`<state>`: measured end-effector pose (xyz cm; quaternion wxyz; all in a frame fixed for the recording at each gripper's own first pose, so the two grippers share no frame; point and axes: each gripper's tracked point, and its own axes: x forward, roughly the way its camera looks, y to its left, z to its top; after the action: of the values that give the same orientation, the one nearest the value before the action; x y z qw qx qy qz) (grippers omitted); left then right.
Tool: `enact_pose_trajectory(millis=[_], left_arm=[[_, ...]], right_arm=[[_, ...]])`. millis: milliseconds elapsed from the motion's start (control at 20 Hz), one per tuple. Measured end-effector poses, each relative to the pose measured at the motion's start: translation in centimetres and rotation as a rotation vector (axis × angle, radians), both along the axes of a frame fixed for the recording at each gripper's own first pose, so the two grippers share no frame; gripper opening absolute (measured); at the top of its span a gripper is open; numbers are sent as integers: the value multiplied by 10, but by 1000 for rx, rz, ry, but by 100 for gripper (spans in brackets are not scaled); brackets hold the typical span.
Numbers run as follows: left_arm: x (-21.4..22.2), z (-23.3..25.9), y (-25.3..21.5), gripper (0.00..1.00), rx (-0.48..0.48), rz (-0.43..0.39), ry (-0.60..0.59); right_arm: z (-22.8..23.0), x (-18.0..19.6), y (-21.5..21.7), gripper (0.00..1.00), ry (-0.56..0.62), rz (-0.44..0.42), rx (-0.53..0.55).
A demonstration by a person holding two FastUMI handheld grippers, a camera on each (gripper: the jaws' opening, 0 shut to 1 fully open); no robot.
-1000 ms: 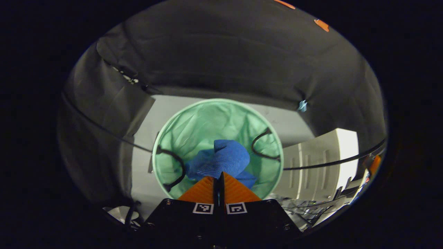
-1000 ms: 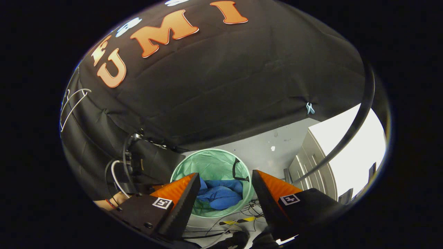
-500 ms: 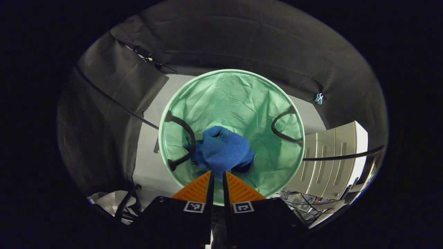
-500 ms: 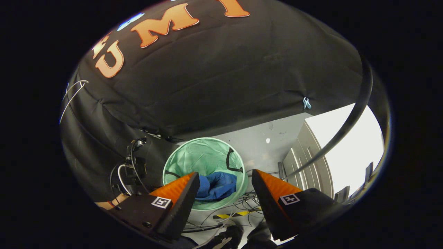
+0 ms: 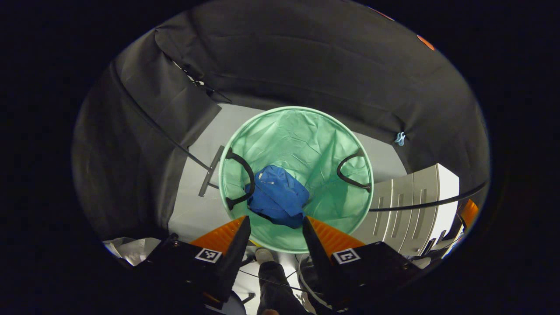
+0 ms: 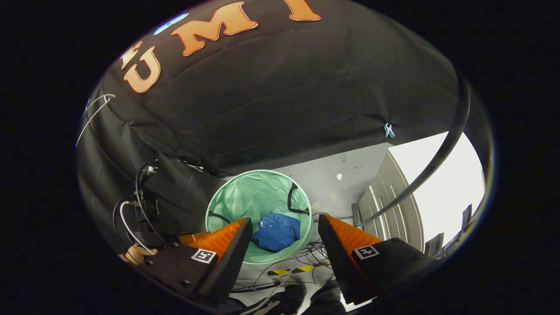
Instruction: Grasp the clothes on the hanger with both hands and then place them into the laundry hamper below.
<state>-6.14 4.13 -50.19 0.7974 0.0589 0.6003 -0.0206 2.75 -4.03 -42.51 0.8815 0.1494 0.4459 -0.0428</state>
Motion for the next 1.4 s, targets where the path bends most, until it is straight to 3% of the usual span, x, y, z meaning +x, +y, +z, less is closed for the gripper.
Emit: enact_pose_trajectory(millis=[100,350,400,450,550,1000,1400], left_arm=[[-6,11,-2,89,-7,-23,-18],[-25,44,-1,90,9,-97,-70],[-28,53,0,96,13,-109,-83],[-31,65,-1,92,9,-119,-101],[-31,89,5,100,30,-121,-151],[-24,213,8,98,15,-158,-367],[3,336,-42,97,-97,-184,-633]], right_arm=[[4,-2,0,98,-9,7,-14],[17,-14,0,99,-25,25,-51],[20,-18,0,99,-28,31,-59],[24,-21,1,99,-29,42,-67],[34,-24,4,99,-41,69,-79],[105,2,9,98,-208,-64,18],[205,18,-3,98,-367,0,-163]])
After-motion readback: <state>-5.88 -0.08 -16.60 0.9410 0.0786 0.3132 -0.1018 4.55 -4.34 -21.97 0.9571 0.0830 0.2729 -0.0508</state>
